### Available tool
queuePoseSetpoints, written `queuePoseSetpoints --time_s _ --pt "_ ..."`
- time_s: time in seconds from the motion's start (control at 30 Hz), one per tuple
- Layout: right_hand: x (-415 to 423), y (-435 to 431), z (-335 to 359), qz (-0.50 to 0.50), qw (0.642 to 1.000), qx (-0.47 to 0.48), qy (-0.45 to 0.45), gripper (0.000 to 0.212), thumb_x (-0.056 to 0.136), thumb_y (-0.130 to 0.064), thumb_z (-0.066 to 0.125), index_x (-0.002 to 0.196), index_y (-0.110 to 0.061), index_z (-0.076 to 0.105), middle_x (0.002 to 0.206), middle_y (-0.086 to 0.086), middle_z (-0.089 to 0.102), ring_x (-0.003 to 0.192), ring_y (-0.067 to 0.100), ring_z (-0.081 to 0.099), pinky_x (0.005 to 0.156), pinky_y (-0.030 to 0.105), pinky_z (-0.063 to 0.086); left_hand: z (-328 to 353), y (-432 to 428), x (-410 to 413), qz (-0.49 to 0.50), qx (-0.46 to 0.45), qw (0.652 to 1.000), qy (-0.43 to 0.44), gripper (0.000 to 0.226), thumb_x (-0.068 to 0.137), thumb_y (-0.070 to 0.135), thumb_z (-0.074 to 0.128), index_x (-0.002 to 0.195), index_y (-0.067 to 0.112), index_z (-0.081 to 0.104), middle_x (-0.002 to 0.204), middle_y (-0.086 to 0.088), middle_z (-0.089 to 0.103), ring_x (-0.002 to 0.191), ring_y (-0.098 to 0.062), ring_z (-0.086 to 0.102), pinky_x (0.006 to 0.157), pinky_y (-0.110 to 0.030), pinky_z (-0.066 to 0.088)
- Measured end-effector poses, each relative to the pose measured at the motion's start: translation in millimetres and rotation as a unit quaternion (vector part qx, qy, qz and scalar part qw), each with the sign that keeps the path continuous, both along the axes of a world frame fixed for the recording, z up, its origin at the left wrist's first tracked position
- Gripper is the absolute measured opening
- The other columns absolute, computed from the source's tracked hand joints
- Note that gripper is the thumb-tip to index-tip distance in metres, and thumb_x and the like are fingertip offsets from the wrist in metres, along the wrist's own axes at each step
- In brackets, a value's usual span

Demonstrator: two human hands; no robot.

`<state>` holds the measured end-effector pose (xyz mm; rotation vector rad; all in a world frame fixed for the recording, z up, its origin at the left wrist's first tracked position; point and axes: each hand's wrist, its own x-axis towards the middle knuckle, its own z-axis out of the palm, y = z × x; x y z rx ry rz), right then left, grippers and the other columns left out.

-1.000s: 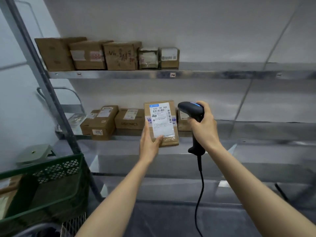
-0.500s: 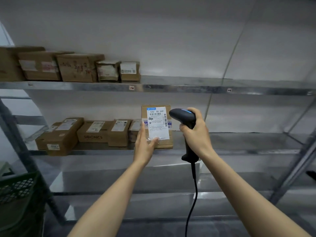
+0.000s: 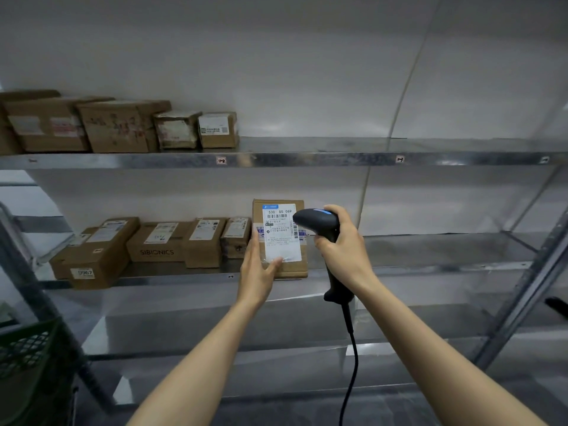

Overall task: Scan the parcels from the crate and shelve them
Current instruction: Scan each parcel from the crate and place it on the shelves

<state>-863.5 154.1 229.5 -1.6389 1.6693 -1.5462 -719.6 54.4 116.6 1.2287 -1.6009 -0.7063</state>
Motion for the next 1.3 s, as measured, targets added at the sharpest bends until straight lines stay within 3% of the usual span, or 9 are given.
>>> queuePoseSetpoints --time_s 0.1,0.27,0.5,0.73,1.0,1.17,1.3 --pt "5.5 -2.7 -1.9 -0.001 1.000 0.005 0.004 0.045 0.083 0.001 0.054 0.120 -0.025 0.049 0.098 -0.003 0.060 0.087 0.016 0.055 0.068 0.016 0.037 -0.7 -3.3 5.0 -0.002 0.003 1.000 -0.005 0.083 0.090 0.027 0.064 0.153 0.030 0.010 0.156 0.004 0.026 0.141 -0.014 0.024 0.105 -0.023 0.019" --pt "15.4 -7.0 -1.4 -0.002 1.000 0.004 0.014 0.045 0.082 0.002 0.053 0.116 -0.027 0.049 0.093 -0.006 0.059 0.077 0.008 0.055 0.058 0.002 0.037 -3.1 -6.9 12.6 -0.002 0.003 1.000 -0.012 0.083 0.090 0.028 0.064 0.153 0.029 0.010 0.156 0.004 0.026 0.141 -0.012 0.024 0.105 -0.021 0.019" --pt "25.6 -10.1 -2.2 -0.008 1.000 0.002 0.020 0.047 0.083 0.003 0.053 0.121 -0.024 0.049 0.097 -0.002 0.059 0.076 -0.003 0.053 0.059 -0.002 0.035 -4.8 -9.2 21.4 -0.006 0.013 1.000 -0.004 0.084 0.090 0.026 0.064 0.153 0.031 0.008 0.157 0.005 0.024 0.143 -0.013 0.021 0.110 -0.027 0.018" --pt "30.7 -13.4 -5.2 -0.013 1.000 0.000 0.024 0.049 0.082 0.003 0.054 0.122 -0.024 0.048 0.098 -0.004 0.059 0.081 0.010 0.054 0.061 -0.001 0.038 -4.3 -10.3 26.3 -0.014 0.021 1.000 0.001 0.083 0.091 0.027 0.063 0.152 0.033 0.006 0.157 0.004 0.023 0.143 -0.016 0.023 0.113 -0.038 0.025" --pt "33.9 -13.8 -6.1 -0.010 1.000 -0.006 0.023 0.048 0.082 0.006 0.053 0.119 -0.025 0.049 0.091 -0.005 0.057 0.070 -0.013 0.055 0.051 0.000 0.037 -3.9 -10.3 29.1 -0.016 0.028 0.999 0.001 0.083 0.091 0.030 0.062 0.152 0.036 0.005 0.157 0.004 0.023 0.143 -0.018 0.024 0.114 -0.046 0.029" --pt "35.5 -16.5 -7.3 -0.016 1.000 -0.002 0.025 0.048 0.082 0.004 0.055 0.122 -0.023 0.049 0.100 -0.001 0.059 0.080 0.009 0.055 0.060 -0.002 0.037 -2.9 -9.8 29.7 -0.019 0.030 0.999 0.005 0.083 0.091 0.029 0.062 0.152 0.035 0.006 0.157 0.003 0.022 0.143 -0.018 0.024 0.114 -0.046 0.028" --pt "35.7 -17.9 -7.5 -0.014 1.000 0.001 0.024 0.047 0.083 0.001 0.055 0.121 -0.026 0.049 0.097 -0.006 0.059 0.083 0.012 0.055 0.062 0.002 0.039 -0.7 -10.0 30.2 -0.014 0.026 1.000 0.005 0.084 0.091 0.029 0.063 0.152 0.033 0.006 0.158 0.003 0.022 0.143 -0.017 0.023 0.115 -0.041 0.025"
